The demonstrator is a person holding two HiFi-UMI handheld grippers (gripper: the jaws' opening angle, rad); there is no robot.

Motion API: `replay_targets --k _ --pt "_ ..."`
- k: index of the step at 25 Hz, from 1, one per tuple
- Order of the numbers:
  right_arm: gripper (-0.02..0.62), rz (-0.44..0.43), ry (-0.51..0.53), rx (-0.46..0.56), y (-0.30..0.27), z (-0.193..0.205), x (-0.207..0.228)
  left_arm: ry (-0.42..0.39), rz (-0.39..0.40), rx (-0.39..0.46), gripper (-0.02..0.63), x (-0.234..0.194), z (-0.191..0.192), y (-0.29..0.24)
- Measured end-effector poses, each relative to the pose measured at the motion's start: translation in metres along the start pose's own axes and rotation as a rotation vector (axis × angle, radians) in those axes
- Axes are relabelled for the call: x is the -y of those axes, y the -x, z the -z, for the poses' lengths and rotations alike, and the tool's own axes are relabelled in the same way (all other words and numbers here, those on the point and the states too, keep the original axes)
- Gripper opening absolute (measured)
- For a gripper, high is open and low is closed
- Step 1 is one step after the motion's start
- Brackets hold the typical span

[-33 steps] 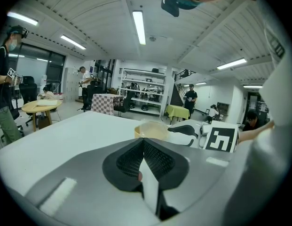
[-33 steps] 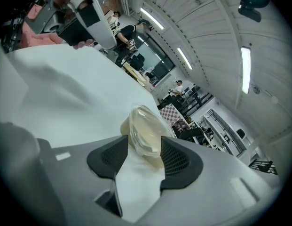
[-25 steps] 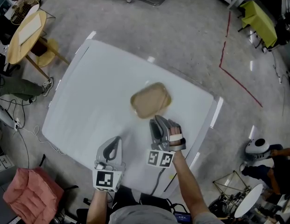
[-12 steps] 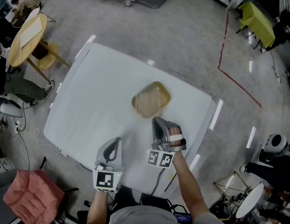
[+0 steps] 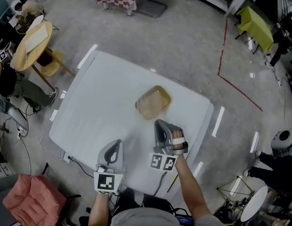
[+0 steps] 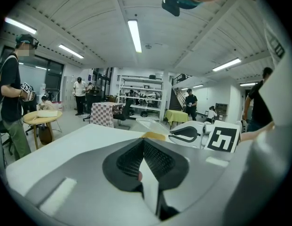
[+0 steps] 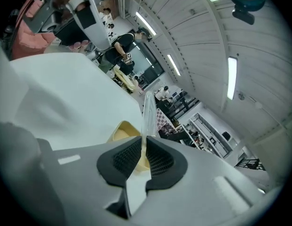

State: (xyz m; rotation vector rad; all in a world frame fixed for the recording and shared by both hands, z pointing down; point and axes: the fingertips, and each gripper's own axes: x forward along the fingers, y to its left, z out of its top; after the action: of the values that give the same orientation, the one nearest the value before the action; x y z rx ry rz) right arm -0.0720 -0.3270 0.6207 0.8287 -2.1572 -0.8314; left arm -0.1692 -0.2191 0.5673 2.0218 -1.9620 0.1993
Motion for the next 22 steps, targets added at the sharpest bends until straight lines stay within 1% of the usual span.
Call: replay_targets --k 2,6,10,15,22 --pt "0.035 0.023 -0.016 0.015 0.009 -0.010 0.009 -0.002 -0.001 0.016 0.012 0.000 -0.009 0.007" --pt "0.035 0.082 -0.070 0.041 0.036 -0.030 0.030 -0.039 0.005 0.051 0.012 0.002 -0.023 0.033" --pt "0.034 0.106 -0.170 0.052 0.066 -0.047 0.049 -0.049 0.003 0.082 0.012 0.005 -0.039 0.059" --pt "0.035 0.160 -0.308 0.095 0.109 -0.067 0.073 -0.073 0.016 0.129 0.012 0.013 -0.062 0.088" --pt "0.034 0.226 -0.414 0.138 0.176 -0.091 0.083 -0.082 0.029 0.173 0.012 0.025 -0.076 0.138"
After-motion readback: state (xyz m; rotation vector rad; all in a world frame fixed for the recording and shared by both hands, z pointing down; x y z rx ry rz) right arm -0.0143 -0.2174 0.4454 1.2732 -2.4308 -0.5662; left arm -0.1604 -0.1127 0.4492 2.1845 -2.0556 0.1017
